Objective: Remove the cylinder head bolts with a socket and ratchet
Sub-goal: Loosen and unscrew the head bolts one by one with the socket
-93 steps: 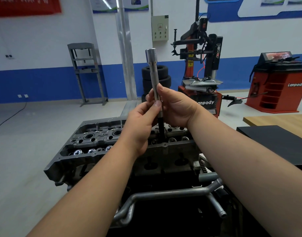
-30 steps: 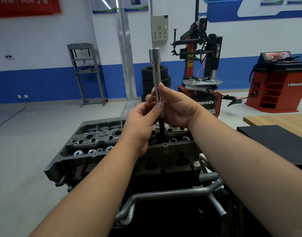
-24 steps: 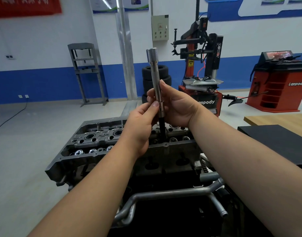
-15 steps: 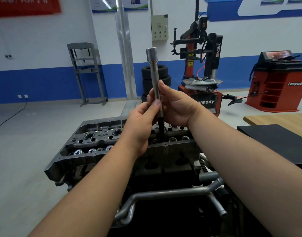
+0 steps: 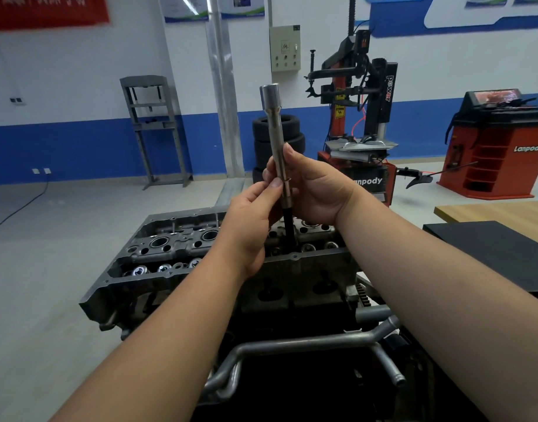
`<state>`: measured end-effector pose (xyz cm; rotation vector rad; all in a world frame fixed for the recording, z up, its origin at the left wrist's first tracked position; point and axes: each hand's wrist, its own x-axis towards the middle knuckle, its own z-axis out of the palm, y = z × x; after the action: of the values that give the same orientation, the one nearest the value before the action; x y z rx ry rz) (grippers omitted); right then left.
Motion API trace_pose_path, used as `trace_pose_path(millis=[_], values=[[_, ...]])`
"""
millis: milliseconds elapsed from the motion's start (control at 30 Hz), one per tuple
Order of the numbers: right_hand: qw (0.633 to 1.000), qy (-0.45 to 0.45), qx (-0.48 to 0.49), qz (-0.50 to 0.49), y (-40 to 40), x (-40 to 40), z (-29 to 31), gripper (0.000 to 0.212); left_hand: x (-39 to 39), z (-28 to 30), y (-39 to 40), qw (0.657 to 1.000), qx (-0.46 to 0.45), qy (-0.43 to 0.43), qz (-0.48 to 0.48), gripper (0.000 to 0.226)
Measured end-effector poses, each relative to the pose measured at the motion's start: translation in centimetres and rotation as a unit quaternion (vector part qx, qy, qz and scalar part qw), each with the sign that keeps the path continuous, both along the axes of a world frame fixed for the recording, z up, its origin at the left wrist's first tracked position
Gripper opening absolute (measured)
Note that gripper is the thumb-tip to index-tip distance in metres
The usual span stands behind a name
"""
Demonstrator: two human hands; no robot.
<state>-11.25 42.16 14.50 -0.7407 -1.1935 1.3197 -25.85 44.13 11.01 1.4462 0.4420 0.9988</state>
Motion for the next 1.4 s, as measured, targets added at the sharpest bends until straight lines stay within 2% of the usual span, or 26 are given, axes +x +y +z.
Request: trace_pose_path(millis=[167,267,367,467,600,733,800,833,933,1033,1133,1200,1267,1333,1400], values=[[0.999,0.011,0.002,0.037,-0.05,-0.16,0.11,0.033,0.12,0.09,-0.27,1.0,0.012,-0.003,0.008,0.015],[0.999,0.003,0.012,0.042,0.14,-0.04,0.02,0.039,0.2,0.05,-0.21,1.0,0.015,0.001,0.012,0.03],[1.0,-0.005,0.0,0.015,0.29,0.07,-0.03,0.033,0.12,0.0,-0.03,1.0,0.012,0.0,0.005,0.015],[1.0,0.004,-0.003,0.01,0.23,0.05,0.03,0.033,-0.06,-0.08,0.06,1.0,0.008,0.004,0.004,0.023],[0.999,-0.01,0.013,0.029,0.02,0.1,0.05,0.036,0.03,0.04,-0.09,1.0,0.01,-0.005,0.004,0.013],[0.998,-0.004,0.022,0.065,0.0,-0.05,0.16,0.047,0.16,0.0,-0.05,1.0,0.013,-0.001,0.001,0.035],[0.999,-0.013,0.016,0.047,0.11,0.04,0.07,0.048,0.12,-0.04,0.05,1.0,0.012,-0.004,-0.003,0.024],[0.999,-0.012,0.01,0.039,0.12,0.07,0.05,0.048,0.08,-0.05,0.03,1.0,0.008,-0.005,-0.003,0.018],[1.0,0.004,-0.004,0.022,0.03,-0.01,0.08,0.037,0.02,-0.09,0.13,1.0,0.01,0.006,-0.003,0.03],[1.0,0.006,-0.01,0.022,-0.13,-0.13,0.08,0.035,0.09,0.02,0.0,1.0,0.007,-0.012,0.001,0.016],[1.0,0.003,-0.001,0.025,-0.2,-0.38,0.09,0.027,0.14,-0.02,0.09,1.0,0.006,-0.009,0.003,0.032],[1.0,0.004,-0.004,0.007,-0.18,-0.42,0.11,0.023,0.13,0.0,0.1,1.0,0.008,-0.004,-0.003,0.03],[1.0,0.0,-0.005,-0.007,-0.13,-0.36,0.13,0.026,0.13,-0.02,0.19,1.0,0.008,0.0,-0.008,0.02],[1.0,-0.002,-0.005,-0.014,-0.12,-0.36,0.14,0.03,0.1,-0.16,0.35,1.0,0.008,0.003,-0.008,0.03],[1.0,-0.002,-0.007,-0.015,-0.09,-0.31,0.07,0.033,0.07,-0.19,0.43,1.0,0.005,0.0,-0.008,0.03]])
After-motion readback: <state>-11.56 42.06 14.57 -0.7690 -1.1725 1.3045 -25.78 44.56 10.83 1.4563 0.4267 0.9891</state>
